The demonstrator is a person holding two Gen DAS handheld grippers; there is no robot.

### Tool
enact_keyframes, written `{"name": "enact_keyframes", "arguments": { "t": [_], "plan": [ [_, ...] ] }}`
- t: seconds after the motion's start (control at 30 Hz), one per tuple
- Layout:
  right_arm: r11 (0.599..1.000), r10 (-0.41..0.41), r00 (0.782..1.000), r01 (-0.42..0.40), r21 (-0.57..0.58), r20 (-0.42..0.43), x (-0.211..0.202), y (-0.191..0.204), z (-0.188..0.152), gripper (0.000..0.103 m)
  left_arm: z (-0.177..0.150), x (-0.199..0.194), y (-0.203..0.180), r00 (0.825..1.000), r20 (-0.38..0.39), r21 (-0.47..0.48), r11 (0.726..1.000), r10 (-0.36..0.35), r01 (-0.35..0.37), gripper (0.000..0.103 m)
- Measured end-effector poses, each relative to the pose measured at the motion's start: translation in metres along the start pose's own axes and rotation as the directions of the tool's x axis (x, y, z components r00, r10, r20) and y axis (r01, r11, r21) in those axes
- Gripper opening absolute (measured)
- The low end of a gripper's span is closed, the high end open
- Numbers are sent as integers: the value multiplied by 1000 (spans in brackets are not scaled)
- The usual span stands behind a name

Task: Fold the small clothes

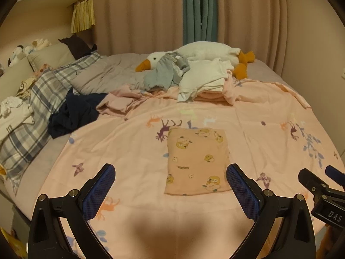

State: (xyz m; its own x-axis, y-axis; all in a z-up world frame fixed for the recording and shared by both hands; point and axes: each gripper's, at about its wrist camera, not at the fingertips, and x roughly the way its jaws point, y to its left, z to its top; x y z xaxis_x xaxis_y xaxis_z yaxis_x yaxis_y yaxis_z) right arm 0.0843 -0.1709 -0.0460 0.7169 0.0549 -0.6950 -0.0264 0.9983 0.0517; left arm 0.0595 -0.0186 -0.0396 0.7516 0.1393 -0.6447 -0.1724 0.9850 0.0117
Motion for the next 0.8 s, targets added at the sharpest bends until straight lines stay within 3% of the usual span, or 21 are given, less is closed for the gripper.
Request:
{"name": "enact_keyframes", "arguments": {
  "t": [0.8],
  "plan": [
    [1000,-12,1000,12,-9,-18,3,0,-2,102,1,1,0,1000,-5,2,1000,6,-6,102]
  ]
}}
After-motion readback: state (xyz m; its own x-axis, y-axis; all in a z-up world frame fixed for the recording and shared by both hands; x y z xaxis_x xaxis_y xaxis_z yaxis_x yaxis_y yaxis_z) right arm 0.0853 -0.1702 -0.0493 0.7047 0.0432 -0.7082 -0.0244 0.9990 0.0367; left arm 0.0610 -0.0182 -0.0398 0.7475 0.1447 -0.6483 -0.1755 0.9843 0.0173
